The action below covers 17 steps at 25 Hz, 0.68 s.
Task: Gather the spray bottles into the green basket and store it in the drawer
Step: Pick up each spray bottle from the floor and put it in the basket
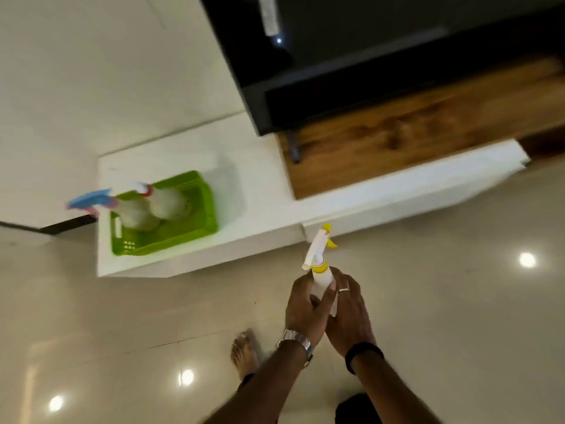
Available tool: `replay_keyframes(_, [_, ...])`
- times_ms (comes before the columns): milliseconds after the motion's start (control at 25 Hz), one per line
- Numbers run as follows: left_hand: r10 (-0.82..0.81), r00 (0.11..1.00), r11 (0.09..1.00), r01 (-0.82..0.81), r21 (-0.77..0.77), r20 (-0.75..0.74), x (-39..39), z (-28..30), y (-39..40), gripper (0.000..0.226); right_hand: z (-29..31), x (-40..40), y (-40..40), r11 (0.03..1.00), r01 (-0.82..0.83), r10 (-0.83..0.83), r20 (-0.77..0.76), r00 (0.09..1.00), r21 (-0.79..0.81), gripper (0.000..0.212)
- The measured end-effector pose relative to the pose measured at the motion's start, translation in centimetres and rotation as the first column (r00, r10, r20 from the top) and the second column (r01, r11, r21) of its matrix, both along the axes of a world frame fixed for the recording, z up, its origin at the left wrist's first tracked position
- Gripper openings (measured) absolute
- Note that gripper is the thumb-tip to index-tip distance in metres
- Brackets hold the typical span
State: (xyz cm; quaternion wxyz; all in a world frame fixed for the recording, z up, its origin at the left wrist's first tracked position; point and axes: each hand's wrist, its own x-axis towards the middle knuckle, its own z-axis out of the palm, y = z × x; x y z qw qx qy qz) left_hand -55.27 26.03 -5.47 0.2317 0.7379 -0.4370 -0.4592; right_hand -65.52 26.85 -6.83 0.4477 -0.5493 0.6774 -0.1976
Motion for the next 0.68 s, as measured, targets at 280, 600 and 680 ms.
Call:
replay_keyframes(280, [0.141,0.983,0.929,-0.092,-0.359,0.113,18.2,7.8,-6.5,0.051,6.4,18.4,-11.1,0.929,-0.134,0.178,0.098,0.979,-0.345,0.063])
replay_keyframes(600, [0.143,0.954,0.947,-0.055,-0.315,0.262,31.8,5.5,-6.8,0.069,5.0,31.5,-16.3,0.935,-0.049,0.112,0.164,0.980,-0.350,0.061])
replay_keyframes(680, [0.073,0.899,0.981,0.014,-0.195,0.432,34.0,2.7,-5.1,0.072,3.7,32.6,-16.5,0.941,-0.063,0.097,0.086,0.992,-0.334,0.064])
